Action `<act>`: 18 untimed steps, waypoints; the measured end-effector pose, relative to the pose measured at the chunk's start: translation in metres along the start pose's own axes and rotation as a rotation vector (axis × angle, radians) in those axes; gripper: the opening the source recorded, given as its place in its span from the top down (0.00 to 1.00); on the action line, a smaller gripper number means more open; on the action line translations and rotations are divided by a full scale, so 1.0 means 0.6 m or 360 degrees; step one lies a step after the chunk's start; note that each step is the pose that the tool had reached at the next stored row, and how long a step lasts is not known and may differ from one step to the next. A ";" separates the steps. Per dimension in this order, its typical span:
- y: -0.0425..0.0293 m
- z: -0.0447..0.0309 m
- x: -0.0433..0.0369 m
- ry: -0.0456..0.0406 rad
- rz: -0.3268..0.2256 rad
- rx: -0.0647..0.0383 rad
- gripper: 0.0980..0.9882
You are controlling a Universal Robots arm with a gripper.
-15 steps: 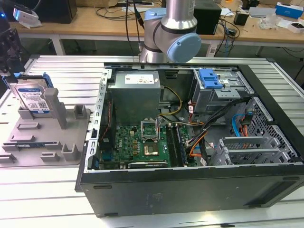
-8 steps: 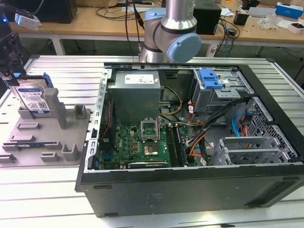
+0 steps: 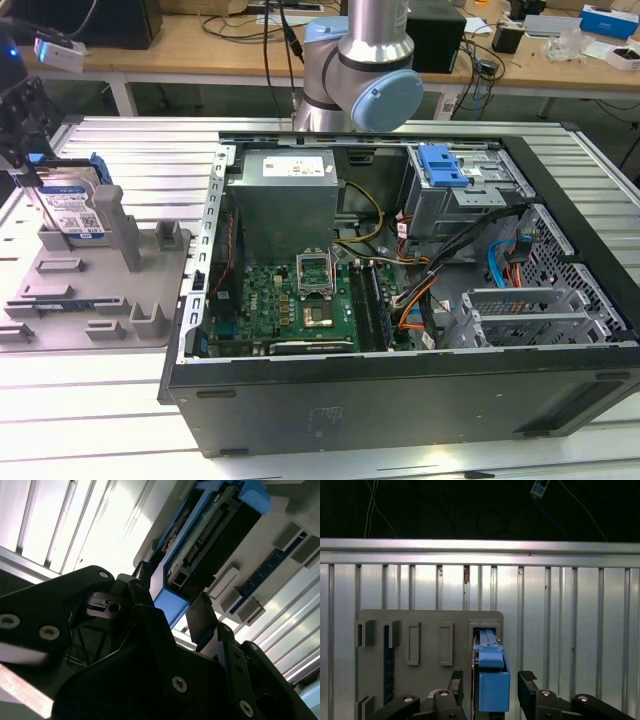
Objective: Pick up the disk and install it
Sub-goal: 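Pick up the disk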
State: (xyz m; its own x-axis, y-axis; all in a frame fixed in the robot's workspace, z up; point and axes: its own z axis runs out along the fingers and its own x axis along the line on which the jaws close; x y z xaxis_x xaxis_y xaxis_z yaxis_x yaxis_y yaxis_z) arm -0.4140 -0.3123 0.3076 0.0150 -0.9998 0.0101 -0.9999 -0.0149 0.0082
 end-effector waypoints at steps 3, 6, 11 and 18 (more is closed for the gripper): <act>0.000 0.003 0.000 0.0000 0.0000 0.0000 0.58; 0.000 0.005 0.000 0.0000 0.0000 0.0000 0.58; 0.001 0.008 0.000 0.0000 0.0000 0.0000 0.58; 0.002 0.012 0.000 0.0000 0.0000 0.0000 0.58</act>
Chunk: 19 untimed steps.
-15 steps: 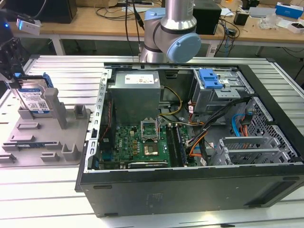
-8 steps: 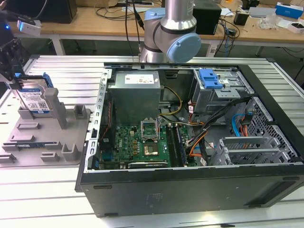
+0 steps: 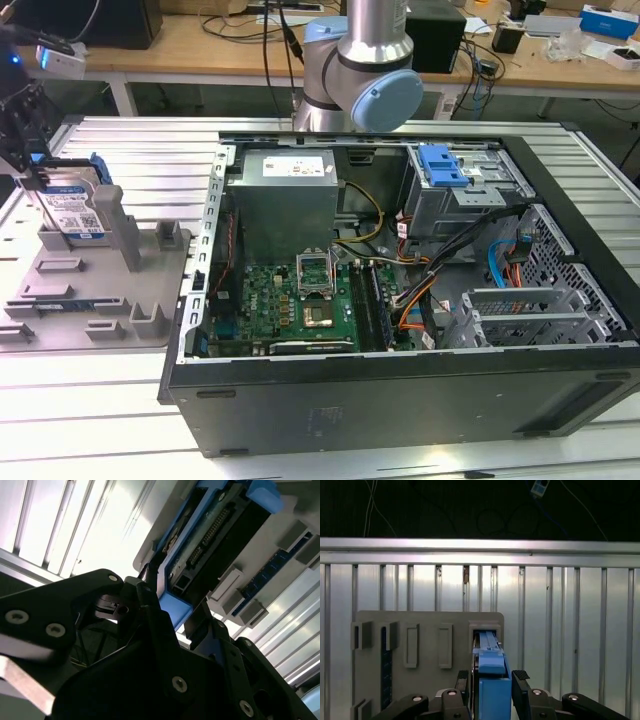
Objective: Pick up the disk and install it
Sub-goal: 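Pick up the disk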
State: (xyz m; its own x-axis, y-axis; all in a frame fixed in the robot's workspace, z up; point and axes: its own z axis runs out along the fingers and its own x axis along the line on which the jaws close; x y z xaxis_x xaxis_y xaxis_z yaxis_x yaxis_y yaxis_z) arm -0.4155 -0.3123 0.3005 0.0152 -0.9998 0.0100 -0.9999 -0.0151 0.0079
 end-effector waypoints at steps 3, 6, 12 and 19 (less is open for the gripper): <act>0.000 0.002 0.000 0.0000 0.0000 0.0000 0.58; 0.000 0.003 0.000 0.0000 0.0000 0.0000 0.58; 0.000 0.004 0.000 0.0000 0.0000 0.0000 0.58; 0.000 0.005 0.000 0.0000 0.0000 0.0000 0.58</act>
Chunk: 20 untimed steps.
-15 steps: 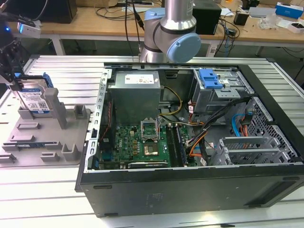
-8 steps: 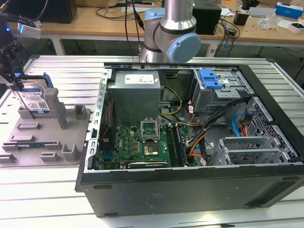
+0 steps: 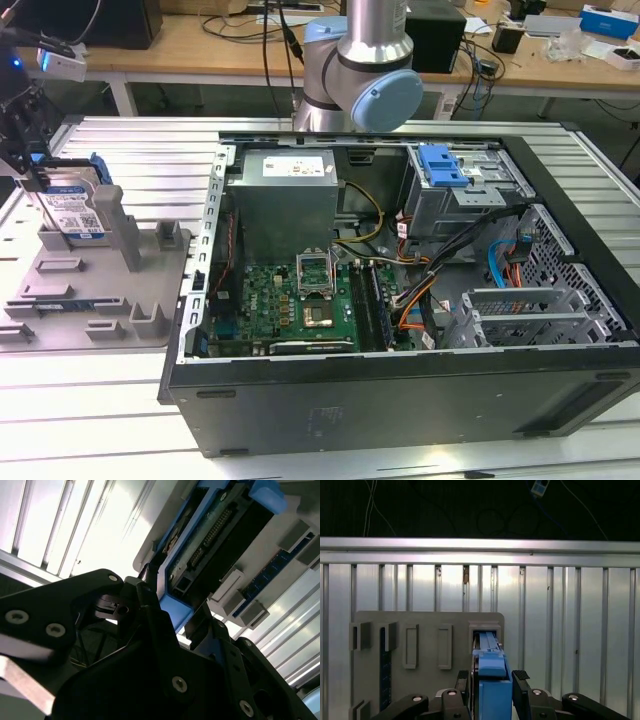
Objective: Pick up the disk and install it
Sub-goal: 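Pick up the disk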
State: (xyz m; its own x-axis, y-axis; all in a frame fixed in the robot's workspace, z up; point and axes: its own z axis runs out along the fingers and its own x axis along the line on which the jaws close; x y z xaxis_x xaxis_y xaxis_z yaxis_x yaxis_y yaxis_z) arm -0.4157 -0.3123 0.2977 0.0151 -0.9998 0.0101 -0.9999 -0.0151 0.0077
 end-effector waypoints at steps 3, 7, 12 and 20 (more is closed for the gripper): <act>0.000 0.000 0.000 0.0000 0.0000 0.0000 0.67; 0.001 0.000 0.000 0.0000 0.0000 0.0000 0.70; 0.001 0.000 0.000 0.0000 0.0000 0.0000 0.70; 0.001 -0.005 0.001 0.0000 0.0000 0.0000 0.70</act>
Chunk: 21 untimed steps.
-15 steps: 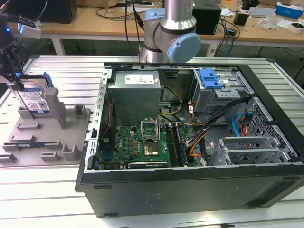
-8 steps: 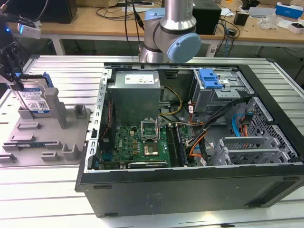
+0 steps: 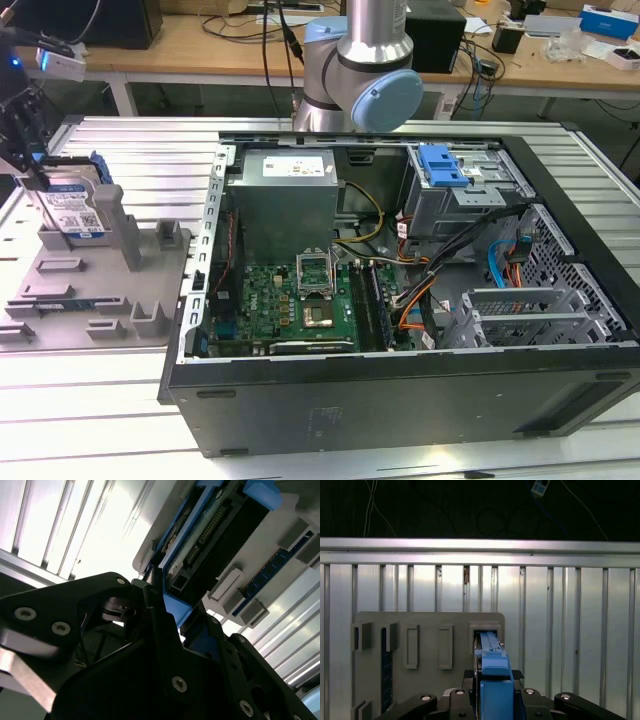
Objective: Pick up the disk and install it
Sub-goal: 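Pick up the disk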
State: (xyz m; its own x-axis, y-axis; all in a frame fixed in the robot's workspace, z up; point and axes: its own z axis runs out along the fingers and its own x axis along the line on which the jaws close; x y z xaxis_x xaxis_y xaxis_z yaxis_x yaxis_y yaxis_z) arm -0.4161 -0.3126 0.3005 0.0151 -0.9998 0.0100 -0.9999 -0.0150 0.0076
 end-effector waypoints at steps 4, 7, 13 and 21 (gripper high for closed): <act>-0.001 -0.014 0.000 0.0000 0.0000 0.0000 0.70; -0.005 -0.033 0.000 0.0000 0.0000 0.0000 0.70; -0.012 -0.082 0.001 -0.0001 0.0000 0.0000 0.70; -0.021 -0.148 0.002 -0.0002 0.0000 0.0000 0.70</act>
State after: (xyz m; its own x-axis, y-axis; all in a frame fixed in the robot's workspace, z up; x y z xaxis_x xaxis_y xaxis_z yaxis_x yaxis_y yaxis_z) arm -0.4027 -0.3126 0.3893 0.0150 -0.9998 0.0086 -0.9999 -0.0150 0.0077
